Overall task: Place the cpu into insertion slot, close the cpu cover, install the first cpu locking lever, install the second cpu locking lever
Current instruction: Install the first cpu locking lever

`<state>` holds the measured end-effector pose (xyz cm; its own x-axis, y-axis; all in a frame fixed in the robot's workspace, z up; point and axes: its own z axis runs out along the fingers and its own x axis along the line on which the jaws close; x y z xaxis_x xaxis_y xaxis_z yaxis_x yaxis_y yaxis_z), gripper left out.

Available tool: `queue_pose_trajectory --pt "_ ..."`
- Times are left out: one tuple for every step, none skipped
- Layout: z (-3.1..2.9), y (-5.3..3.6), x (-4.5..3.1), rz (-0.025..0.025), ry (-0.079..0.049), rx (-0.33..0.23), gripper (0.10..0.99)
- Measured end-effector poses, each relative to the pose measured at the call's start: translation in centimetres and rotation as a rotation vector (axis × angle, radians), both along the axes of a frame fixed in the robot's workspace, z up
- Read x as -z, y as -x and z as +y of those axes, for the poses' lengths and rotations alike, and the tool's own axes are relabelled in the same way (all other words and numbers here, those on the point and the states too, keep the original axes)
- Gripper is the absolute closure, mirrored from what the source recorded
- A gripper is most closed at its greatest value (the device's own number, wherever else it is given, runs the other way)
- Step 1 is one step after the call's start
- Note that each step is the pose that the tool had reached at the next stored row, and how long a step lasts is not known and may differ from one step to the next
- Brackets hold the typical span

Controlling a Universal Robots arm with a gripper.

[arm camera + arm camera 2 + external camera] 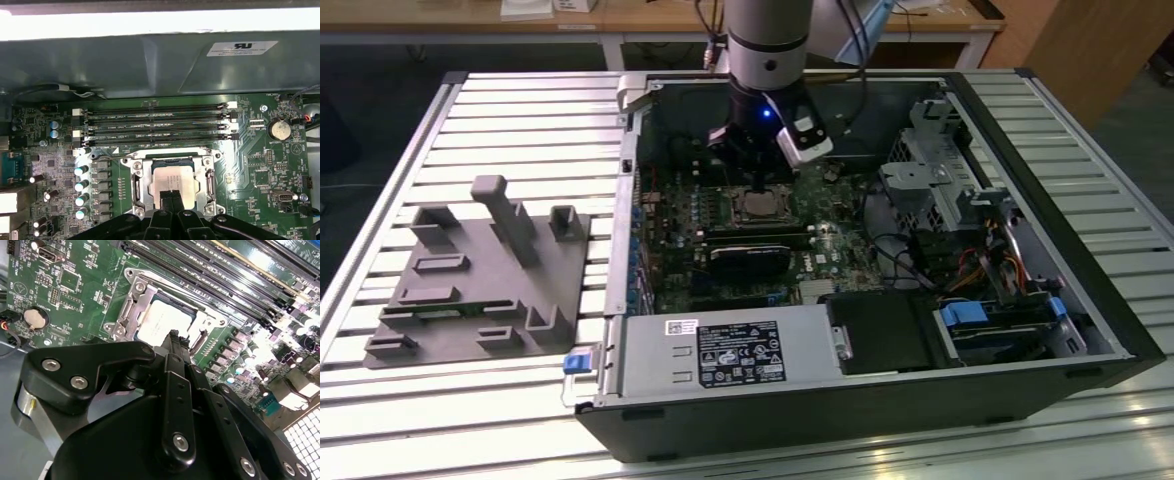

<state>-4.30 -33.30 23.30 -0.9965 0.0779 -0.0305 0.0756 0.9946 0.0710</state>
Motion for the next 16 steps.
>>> queue_pose_trajectory --pt "0.00 0.06 0.00 -0.0001 0.000 0.000 0.980" --pt "0.00 0.11 0.00 0.0000 0.000 0.000 0.980" --pt "0.00 0.18 0.00 0.0000 0.000 0.000 0.980" --pt "0.00 0.25 0.00 0.0000 0.000 0.000 0.980" --pt "0.00 0.35 0.00 0.0000 0.000 0.000 0.980" --pt "0.00 0.47 0.00 -0.0001 0.000 0.000 0.980" --pt "0.00 0.58 0.00 0.0000 0.000 0.000 0.980" --pt "0.00 0.72 0.00 0.0000 0.000 0.000 0.980" --pt "0.00 0.89 0.00 0.0000 0.000 0.000 0.980" --pt "0.00 1.09 0.00 0.0000 0.000 0.000 0.980" --pt "0.00 1.30 0.00 0.0000 0.000 0.000 0.980" --pt "0.00 1.52 0.00 -0.0001 0.000 0.000 0.980" --pt "0.00 1.77 0.00 -0.0002 0.000 0.000 0.980" --pt "0.00 2.02 0.00 -0.0003 0.000 0.000 0.980" --pt "0.00 2.28 0.00 -0.0004 0.000 0.000 0.980" --pt "0.00 2.55 0.00 -0.0006 0.000 0.000 0.980"
